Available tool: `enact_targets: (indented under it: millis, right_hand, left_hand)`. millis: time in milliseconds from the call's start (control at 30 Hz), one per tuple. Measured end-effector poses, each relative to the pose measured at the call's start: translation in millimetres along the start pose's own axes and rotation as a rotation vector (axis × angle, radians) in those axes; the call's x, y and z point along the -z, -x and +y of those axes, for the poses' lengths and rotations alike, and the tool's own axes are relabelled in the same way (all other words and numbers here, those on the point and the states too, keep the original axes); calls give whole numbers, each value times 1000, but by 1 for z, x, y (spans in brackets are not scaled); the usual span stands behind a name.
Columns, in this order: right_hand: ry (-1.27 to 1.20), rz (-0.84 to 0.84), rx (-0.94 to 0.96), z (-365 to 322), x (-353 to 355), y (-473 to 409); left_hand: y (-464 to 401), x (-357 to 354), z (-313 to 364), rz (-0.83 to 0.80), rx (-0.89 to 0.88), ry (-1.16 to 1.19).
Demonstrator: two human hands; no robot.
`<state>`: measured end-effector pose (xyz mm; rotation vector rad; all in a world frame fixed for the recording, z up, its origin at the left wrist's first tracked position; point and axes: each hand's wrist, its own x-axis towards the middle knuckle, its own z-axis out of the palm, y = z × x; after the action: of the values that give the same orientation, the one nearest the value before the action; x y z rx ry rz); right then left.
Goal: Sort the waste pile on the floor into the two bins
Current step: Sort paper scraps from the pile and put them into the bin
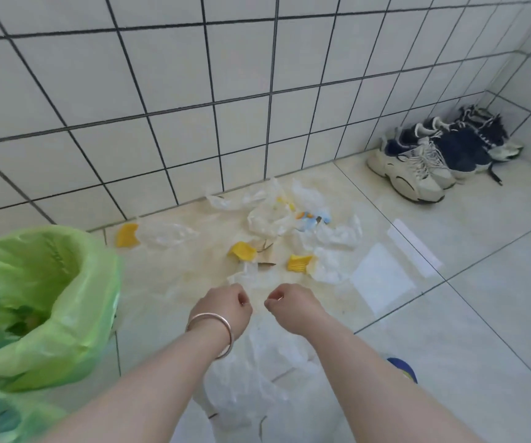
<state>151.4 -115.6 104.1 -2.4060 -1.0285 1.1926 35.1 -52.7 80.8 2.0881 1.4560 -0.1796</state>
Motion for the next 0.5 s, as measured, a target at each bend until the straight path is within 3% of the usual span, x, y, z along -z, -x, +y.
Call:
enact_targets:
  millis: [267,500]
  right_hand:
    - [51,-15,-56,14,19,-66]
    - [98,-12,-47,23,22,-129]
  left_hand:
    - [-60,-15,3,-32,72,128]
    - [-111,-29,28,-49,-70,234]
